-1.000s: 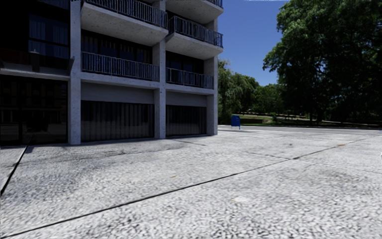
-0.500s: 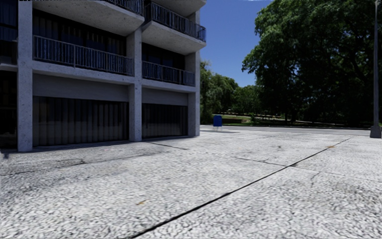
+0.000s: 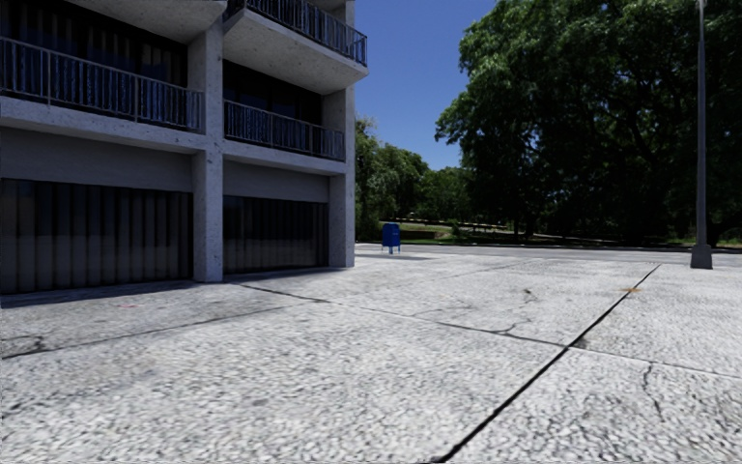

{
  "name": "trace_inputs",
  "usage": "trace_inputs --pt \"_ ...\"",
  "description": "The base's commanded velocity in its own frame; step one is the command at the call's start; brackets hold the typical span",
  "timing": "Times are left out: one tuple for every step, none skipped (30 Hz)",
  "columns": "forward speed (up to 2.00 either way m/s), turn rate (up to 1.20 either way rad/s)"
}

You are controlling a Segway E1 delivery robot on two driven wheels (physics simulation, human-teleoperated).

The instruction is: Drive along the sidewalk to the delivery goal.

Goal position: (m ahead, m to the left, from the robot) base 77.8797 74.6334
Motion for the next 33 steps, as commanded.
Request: trace_inputs --pt "1.62 0.00" --pt "1.60 0.00" --pt "1.60 0.00" --pt "1.60 0.00" --pt "1.60 0.00" --pt "1.61 0.00" --pt "1.67 0.00" --pt "1.74 0.00" --pt "1.74 0.00" --pt "1.76 0.00" --pt "1.77 0.00" --pt "1.77 0.00" --pt "1.77 0.00" --pt "1.77 0.00" --pt "1.77 0.00" --pt "1.77 0.00" --pt "1.77 0.00" --pt "1.77 0.00" --pt "1.76 0.00" --pt "1.76 0.00" --pt "1.76 0.00" --pt "1.76 0.00" --pt "1.75 -0.08" --pt "1.75 -0.21" --pt "1.75 -0.21" --pt "1.75 -0.25" --pt "1.77 -0.26" --pt "1.77 -0.26" --pt "1.77 -0.26" --pt "2.00 -0.27" --pt "2.00 -0.27" --pt "2.00 -0.27" --pt "2.00 -0.27"
